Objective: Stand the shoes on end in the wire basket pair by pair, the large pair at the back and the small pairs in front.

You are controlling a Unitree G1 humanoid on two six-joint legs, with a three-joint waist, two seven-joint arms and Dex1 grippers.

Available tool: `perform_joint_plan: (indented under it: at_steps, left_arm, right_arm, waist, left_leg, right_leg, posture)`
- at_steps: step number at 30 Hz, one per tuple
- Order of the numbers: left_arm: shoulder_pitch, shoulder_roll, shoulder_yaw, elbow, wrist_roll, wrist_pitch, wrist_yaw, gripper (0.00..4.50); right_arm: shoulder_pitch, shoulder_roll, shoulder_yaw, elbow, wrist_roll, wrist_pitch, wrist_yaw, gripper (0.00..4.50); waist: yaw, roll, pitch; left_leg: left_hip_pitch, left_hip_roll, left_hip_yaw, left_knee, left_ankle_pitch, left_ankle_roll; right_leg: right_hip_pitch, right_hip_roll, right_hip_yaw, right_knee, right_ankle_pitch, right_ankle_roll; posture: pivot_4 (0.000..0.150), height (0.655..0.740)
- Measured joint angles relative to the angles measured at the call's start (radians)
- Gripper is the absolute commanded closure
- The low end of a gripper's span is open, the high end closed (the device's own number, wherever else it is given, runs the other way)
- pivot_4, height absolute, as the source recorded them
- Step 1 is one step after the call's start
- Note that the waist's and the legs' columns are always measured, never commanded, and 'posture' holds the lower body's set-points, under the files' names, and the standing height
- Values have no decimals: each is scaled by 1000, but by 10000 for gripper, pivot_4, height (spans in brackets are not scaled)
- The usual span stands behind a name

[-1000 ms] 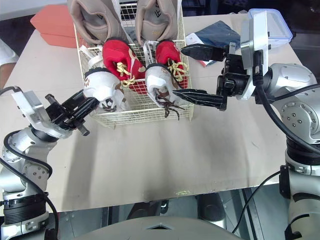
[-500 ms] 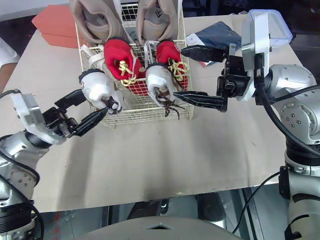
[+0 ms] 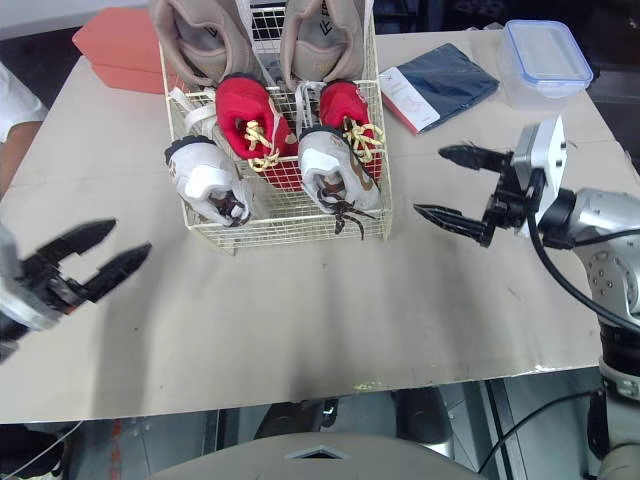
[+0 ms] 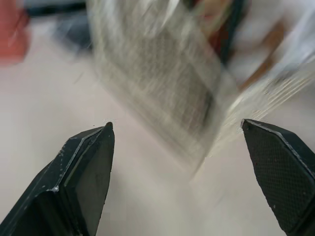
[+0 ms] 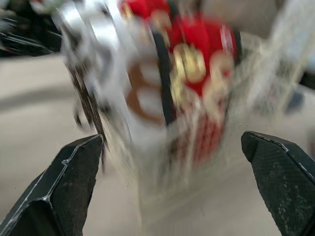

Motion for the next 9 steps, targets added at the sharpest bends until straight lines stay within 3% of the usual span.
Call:
perform_joint_plan:
  at_steps: [4, 9]
  left_arm:
    - [-26, -67, -144, 115, 183, -99, 66, 409]
    - [-68, -106, -189, 166, 234, -179, 75, 409]
  right_arm:
    - [86, 48, 9, 134, -101, -120, -16, 0]
    - [140, 94, 22, 242, -175, -200, -47, 0]
  waist:
    - [3, 0, 0]
    - [2, 0, 0]
  left_leg:
    - [0, 0, 0, 0, 0, 0]
    - [0, 0, -1, 0, 0, 0]
  right_leg:
    - [0, 0, 0, 0, 1, 0]
    - [0, 0, 0, 1, 1, 0]
  posture:
    - [1500, 7400]
    - [1500, 7400]
